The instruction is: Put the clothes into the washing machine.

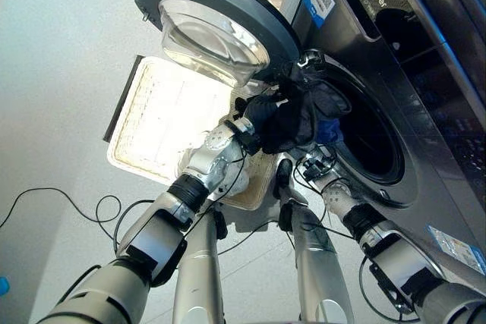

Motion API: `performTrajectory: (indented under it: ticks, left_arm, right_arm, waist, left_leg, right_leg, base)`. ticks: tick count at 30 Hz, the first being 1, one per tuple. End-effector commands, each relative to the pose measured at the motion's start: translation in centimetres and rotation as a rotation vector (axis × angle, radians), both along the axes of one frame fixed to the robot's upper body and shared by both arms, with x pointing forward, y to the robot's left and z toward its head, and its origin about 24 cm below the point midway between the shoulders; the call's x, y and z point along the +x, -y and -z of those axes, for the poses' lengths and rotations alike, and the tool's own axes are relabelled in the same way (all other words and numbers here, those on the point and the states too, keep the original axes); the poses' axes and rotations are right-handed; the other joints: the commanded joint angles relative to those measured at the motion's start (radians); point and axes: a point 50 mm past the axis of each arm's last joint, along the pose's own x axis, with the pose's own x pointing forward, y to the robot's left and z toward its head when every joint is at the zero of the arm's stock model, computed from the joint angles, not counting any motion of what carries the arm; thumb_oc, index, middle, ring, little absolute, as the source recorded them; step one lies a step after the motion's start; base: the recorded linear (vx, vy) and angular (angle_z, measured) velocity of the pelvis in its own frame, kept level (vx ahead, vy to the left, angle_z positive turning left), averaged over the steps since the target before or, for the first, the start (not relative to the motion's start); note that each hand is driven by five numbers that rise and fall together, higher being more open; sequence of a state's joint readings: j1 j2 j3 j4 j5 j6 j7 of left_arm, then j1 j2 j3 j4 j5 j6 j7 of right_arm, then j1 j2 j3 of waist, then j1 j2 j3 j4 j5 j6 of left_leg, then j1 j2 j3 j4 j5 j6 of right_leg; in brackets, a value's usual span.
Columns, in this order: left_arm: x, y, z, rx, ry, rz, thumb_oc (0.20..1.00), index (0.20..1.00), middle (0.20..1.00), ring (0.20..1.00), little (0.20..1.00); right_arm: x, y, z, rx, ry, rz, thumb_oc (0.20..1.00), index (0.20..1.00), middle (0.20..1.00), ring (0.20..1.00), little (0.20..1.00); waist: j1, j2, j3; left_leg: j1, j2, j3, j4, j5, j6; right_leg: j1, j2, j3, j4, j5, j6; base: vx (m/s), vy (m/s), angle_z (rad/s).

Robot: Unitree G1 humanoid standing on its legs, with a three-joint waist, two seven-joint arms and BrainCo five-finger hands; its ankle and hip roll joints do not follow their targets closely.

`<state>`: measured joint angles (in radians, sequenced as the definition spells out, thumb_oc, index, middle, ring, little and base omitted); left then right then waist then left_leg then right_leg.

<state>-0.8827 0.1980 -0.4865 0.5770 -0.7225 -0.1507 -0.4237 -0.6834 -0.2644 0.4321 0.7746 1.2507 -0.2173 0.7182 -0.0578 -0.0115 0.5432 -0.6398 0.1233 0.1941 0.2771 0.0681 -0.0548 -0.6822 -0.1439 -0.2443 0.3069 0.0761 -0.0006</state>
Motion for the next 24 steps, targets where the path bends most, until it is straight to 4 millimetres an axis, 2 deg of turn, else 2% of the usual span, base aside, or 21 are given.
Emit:
performTrajectory:
  ticks: [1, 3, 4, 5, 6, 18, 24]
  left_arm:
    - [0.5, 0.7, 1.5, 0.120, 0.017, -0.083, 0.200, 0.200, 0.200, 0.200, 0.200]
    - [0.6, 0.6, 1.7, 0.150, 0.028, -0.107, 0.200, 0.200, 0.200, 0.200, 0.200]
    - [0.8, 0.5, 1.8, 0.168, 0.033, -0.128, 0.445, 0.445, 0.445, 0.445, 0.445]
    - [0.8, 0.5, 1.8, 0.168, 0.034, -0.128, 0.445, 0.445, 0.445, 0.445, 0.445]
    - [0.8, 0.4, 2.2, 0.190, 0.028, -0.140, 1.000, 1.000, 1.000, 1.000, 1.000]
    - [1.2, -0.4, 3.3, 0.374, 0.103, -0.222, 1.000, 1.000, 1.000, 1.000, 1.000]
    - [1.5, -0.7, 3.3, 0.561, 0.230, -0.281, 1.000, 1.000, 1.000, 1.000, 1.000]
  right_arm:
    - [0.4, -1.9, -5.6, 0.190, 0.250, -0.114, 0.200, 0.200, 0.200, 0.200, 0.200]
    - [0.6, -1.9, -5.3, 0.189, 0.228, -0.105, 0.200, 0.200, 0.200, 0.200, 0.200]
    - [0.6, -1.8, -4.9, 0.192, 0.209, -0.095, 0.200, 0.200, 0.200, 0.200, 0.200]
    - [0.6, -1.8, -4.9, 0.192, 0.209, -0.095, 0.200, 0.200, 0.200, 0.200, 0.200]
    - [0.7, -1.6, -4.4, 0.196, 0.187, -0.072, 0.200, 0.200, 0.200, 0.200, 0.200]
    - [1.2, 0.2, -3.0, 0.272, 0.109, 0.057, 0.200, 0.200, 0.200, 0.200, 0.200]
    - [1.6, 1.0, -2.5, 0.339, 0.038, 0.132, 0.200, 0.200, 0.200, 0.200, 0.200]
  waist:
    - [0.018, -0.018, -0.023]
    - [0.018, -0.018, -0.023]
    - [0.017, -0.017, -0.023]
    - [0.017, -0.017, -0.023]
    - [0.016, -0.017, -0.023]
    - [0.012, -0.008, -0.023]
    - [0.011, -0.002, -0.023]
  left_leg:
    - [0.003, -0.030, 0.064, -0.022, -0.037, -0.047]
    - [0.000, -0.029, 0.065, -0.024, -0.035, -0.047]
    - [-0.002, -0.028, 0.066, -0.024, -0.034, -0.048]
    - [-0.002, -0.028, 0.067, -0.025, -0.034, -0.048]
    - [-0.003, -0.026, 0.068, -0.025, -0.033, -0.048]
    - [0.000, -0.027, 0.078, -0.048, -0.022, -0.051]
    - [-0.005, -0.027, 0.079, -0.052, -0.021, -0.052]
  right_leg:
    - [-0.014, -0.005, -0.031, 0.095, -0.069, 0.132]
    - [-0.016, -0.004, -0.031, 0.092, -0.067, 0.132]
    - [-0.018, -0.003, -0.030, 0.090, -0.066, 0.132]
    - [-0.018, -0.003, -0.030, 0.090, -0.066, 0.132]
    - [-0.020, -0.002, -0.029, 0.090, -0.066, 0.133]
    - [-0.019, 0.008, -0.023, 0.068, -0.060, 0.137]
    - [-0.027, 0.007, -0.021, 0.066, -0.056, 0.142]
  base:
    - [0.00, -0.001, -0.04]
    - [0.00, 0.007, -0.08]
    - [0.00, 0.010, -0.12]
    - [0.00, 0.011, -0.13]
    - [0.00, 0.008, -0.10]
    - [0.00, 0.009, -0.04]
    - [0.00, 0.000, 0.00]
